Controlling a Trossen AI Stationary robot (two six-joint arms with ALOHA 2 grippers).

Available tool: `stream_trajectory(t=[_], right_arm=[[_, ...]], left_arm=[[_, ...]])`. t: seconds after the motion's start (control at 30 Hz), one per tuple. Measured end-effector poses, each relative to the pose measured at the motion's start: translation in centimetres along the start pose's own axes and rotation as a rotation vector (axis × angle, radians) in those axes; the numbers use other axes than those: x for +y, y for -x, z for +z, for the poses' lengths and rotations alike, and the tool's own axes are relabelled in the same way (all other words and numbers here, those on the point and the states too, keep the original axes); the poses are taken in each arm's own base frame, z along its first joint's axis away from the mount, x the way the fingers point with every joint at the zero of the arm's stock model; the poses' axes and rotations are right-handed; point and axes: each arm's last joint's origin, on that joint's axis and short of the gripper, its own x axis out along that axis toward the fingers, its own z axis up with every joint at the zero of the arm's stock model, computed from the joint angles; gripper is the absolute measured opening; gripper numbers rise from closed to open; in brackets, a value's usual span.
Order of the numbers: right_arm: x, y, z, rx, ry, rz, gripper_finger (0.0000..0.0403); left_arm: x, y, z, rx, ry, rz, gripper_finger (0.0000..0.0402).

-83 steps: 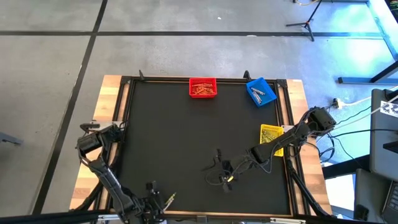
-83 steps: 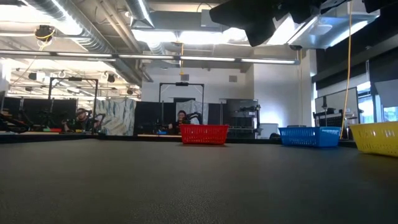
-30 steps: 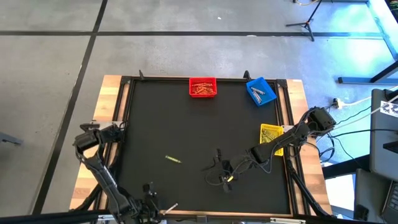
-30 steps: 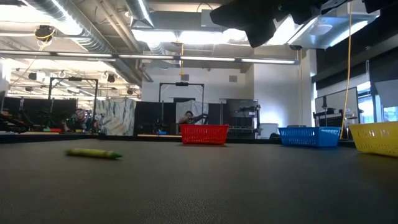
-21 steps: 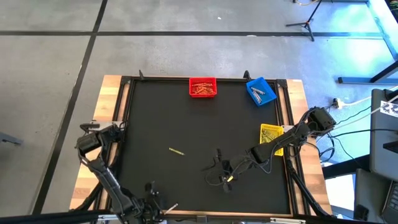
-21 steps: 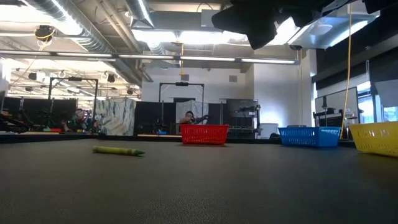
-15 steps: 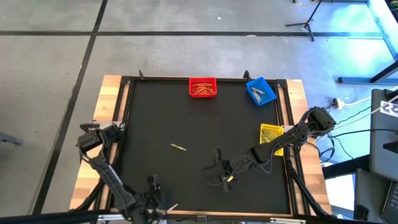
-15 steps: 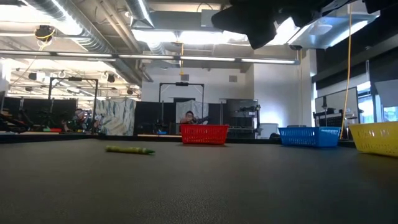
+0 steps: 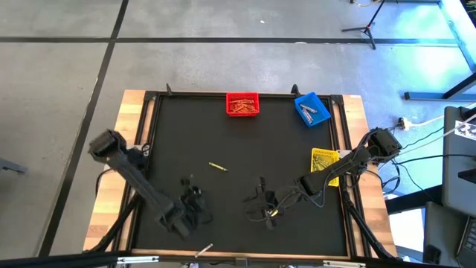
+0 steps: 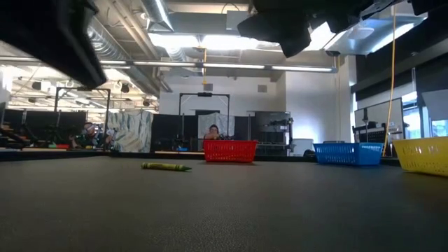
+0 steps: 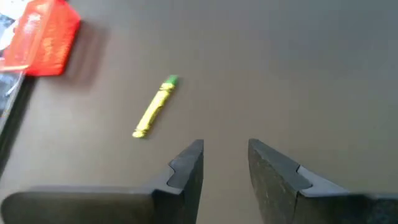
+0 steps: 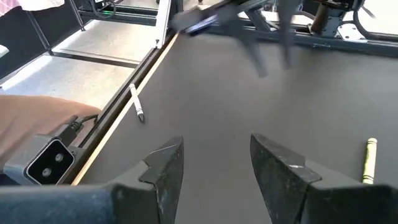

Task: Sort crayons
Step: Put the green crayon into the yellow bin

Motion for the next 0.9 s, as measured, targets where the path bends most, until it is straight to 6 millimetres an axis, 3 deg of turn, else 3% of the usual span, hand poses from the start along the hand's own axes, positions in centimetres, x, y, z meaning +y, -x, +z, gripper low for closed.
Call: stream_trajectory(t=[0.17, 0.4, 0.63, 0.9], right_arm=[[0.0, 0.0, -0.3, 0.029, -0.016, -0.003, 0.0182], [0.0, 0.0, -0.4, 0.043, -0.011, -0.005, 0.0182], [-0.2, 0.2, -0.7, 0.081, 0.048, -0.029, 0.0182], [-0.9, 2.0, -0.7, 0.2, 0.05, -0.16, 0.0182]], left_arm=[[4.5, -0.6, -1.1, -0.004, 0.081, -0.017, 0.0117], [8.6, -2.6, -3.4, -0.054, 0.184, -0.181, 0.0117], [11.1, -3.7, -3.4, -0.125, 0.182, -0.199, 0.0117], [12.7, -4.8, -2.2, -0.157, 0.145, -0.126, 0.0117]])
